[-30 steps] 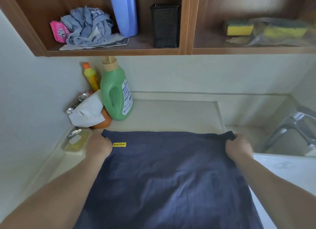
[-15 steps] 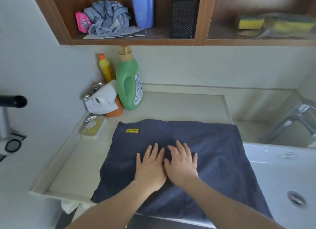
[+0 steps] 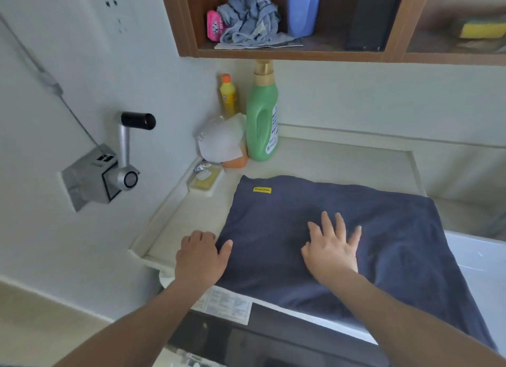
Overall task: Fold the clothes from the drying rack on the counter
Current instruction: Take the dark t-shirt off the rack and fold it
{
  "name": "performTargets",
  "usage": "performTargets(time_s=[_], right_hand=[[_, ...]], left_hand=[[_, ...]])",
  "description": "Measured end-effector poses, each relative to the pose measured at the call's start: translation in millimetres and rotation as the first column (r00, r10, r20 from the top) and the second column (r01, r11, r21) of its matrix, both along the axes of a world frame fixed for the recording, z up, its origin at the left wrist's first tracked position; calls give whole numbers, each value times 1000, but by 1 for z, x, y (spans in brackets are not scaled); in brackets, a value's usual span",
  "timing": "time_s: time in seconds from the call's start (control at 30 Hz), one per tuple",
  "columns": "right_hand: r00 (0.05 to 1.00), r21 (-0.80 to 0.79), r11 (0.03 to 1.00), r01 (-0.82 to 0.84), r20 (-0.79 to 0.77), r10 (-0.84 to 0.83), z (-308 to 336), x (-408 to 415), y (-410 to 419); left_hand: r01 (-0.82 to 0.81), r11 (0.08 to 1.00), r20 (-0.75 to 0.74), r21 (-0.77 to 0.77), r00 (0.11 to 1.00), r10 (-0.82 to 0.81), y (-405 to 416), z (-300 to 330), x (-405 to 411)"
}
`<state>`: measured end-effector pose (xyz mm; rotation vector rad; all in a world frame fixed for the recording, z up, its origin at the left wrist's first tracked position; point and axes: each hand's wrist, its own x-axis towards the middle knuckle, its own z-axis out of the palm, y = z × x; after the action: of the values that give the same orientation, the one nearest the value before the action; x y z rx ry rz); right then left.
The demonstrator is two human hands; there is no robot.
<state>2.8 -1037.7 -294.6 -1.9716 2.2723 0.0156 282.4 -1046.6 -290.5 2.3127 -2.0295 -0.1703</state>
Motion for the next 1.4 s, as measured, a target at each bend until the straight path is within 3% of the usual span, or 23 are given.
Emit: performTargets(time_s=[0.13,0.23,0.37,0.5,0.57,0.67,0.83,1.1,1.2,1.3,1.4], right_hand=[[961,-12,968,-251,116,251,9,65,5],[948,58,966,-253,215,235,8,98,5],[957,91,970,-227,206,205,5,107,1],[953,122,964,-236,225,204,10,107,-3],[950,139,959,-247,228,211,12,106,-4],[950,155,952,-264,212,229,13,105,-4],[952,159,950,-268,194,236,11,104,-4],[950,174,945,-275,198,240,10,103,-6],[937,204,929,-309,233,261,12,98,-9],[896,179,932,-315,380,230,21,82,-10],[733,9,998,-55,680,34,25,59,-3]], left_hand=[[54,995,-226,81,974,-35,16,5,1],[9,991,-392,135,919,45,23,13,-2],[-23,970,-455,244,880,135,25,18,2],[102,973,-548,206,836,28,31,29,2],[228,971,-572,68,807,-149,38,35,1],[391,920,-514,-23,785,-346,43,38,2],[312,947,-481,71,843,-242,41,29,7],[79,989,-631,129,775,20,38,9,29],[52,992,-562,119,827,24,38,5,28],[57,993,-446,107,895,-3,38,7,23],[76,991,-333,113,942,-35,33,9,19]])
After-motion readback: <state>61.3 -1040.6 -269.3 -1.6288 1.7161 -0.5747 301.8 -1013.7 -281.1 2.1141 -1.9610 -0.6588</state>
